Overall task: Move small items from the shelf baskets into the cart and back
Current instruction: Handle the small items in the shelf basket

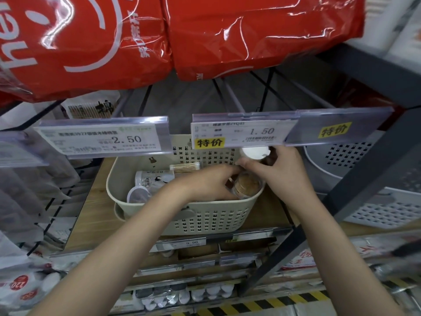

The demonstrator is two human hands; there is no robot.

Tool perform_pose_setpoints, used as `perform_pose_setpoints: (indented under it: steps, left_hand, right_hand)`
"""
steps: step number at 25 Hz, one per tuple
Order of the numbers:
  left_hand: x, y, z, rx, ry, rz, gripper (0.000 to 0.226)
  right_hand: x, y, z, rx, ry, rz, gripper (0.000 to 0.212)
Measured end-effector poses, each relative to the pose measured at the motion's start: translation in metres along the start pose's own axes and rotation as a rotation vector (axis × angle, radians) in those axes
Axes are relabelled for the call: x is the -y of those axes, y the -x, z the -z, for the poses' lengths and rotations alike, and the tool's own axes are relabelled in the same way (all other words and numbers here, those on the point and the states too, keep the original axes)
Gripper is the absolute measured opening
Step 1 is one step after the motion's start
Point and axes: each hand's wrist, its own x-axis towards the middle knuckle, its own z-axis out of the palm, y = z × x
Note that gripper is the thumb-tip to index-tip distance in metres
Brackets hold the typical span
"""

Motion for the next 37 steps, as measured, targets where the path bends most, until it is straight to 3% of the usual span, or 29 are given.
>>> perform_pose_setpoints:
  steps: [6,13,16,23,28,30,33,37]
  left_hand:
    - [0.020,0.022,0.014,-0.241,0.153,0.059,0.045]
    - [0.027,0.086,0.027,-0.657,0.468,0.117,0.044]
    - [0.015,0.108,0.018,-0.757,0.558,0.128,0.063]
    - [-0.009,0.134,-0.013,-0.872,0.657,-0.025,0.041]
    - [-0.044,0.123,-0.037,-0.808,0.765,-0.059,0.044]
    - [-0.071,0.103,-0.061,-0.662,0.894,-0.099,0.064]
    - [-0.119,0.063,-0.111,-0.440,0.980,-0.145,0.076]
    - [-0.194,0.000,-0.184,-0.195,0.982,-0.179,0.065]
  right_hand:
    - [-0.001,0.007,0.002,-0.126,-0.133,-0.026,0.030]
    - [0.004,0.017,-0.006,-0.088,-0.228,0.012,0.036]
    - [0.010,0.030,-0.011,-0.036,-0.194,0.060,0.041]
    - [0.015,0.075,0.004,-0.111,-0.015,0.236,0.052]
    - [0.009,0.127,0.046,-0.244,-0.048,0.171,0.048]
    - [-0.003,0.150,0.072,-0.287,-0.079,0.097,0.047]
    - [-0.030,0.188,0.121,-0.353,-0.123,-0.045,0.044]
    - [-0.065,0.265,0.216,-0.494,-0.044,-0.236,0.048]
